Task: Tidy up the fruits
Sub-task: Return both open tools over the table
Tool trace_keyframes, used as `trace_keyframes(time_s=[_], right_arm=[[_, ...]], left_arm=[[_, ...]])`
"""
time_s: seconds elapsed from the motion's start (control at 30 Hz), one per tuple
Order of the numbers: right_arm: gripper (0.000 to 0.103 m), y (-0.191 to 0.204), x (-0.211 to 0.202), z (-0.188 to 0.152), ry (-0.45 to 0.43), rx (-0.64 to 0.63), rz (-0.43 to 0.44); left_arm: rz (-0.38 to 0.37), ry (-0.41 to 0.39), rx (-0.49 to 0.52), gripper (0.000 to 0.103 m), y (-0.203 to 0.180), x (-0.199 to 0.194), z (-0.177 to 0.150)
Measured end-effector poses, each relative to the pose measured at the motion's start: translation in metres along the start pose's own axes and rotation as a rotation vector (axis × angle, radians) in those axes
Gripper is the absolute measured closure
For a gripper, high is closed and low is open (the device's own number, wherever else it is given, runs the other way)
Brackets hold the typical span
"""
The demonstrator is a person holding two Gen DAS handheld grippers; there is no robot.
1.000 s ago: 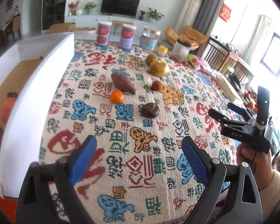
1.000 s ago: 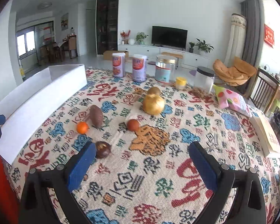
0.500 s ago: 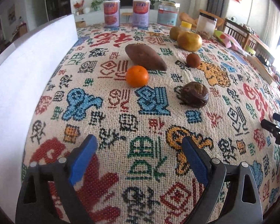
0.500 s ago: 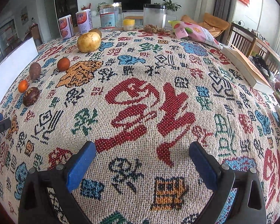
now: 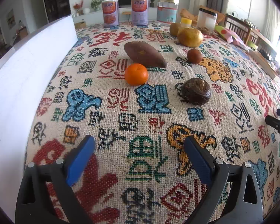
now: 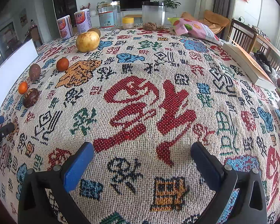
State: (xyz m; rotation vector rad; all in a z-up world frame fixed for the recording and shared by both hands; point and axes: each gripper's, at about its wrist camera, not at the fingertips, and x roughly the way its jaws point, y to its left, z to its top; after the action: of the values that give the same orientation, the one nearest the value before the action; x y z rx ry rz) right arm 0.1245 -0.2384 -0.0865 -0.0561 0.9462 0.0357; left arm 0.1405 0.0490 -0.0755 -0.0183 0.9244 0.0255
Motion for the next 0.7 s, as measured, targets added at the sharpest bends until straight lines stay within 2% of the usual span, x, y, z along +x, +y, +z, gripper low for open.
trace_keyframes(time_s=[0.33,0.43,0.53,0.6,0.7], right_arm=[[0.0,0.0,0.0,0.0,0.0,0.001,0.0],[0.0,0.0,0.0,0.0,0.0,0.001,0.0],[0.0,0.0,-0.001,0.0,0.0,0.002,0.001],[0.0,0.0,-0.001,0.0,-0.001,0.003,0.003],[0.0,0.0,-0.001,0.0,-0.001,0.004,0.004]], left_arm=[[-0.006,-0.001,-0.003,0.006,0.0,0.0,0.0],[-0.076,0.01,0.001,0.006,0.006,0.001,0.006],[-0.123,0.017,-0.057,0.006,0.019,0.01,0.024],[-0.112,0.007,-0.056,0.006,0.022,0.02,0.04],[-0.063,-0.007,0.001,0.008,0.02,0.041,0.06]])
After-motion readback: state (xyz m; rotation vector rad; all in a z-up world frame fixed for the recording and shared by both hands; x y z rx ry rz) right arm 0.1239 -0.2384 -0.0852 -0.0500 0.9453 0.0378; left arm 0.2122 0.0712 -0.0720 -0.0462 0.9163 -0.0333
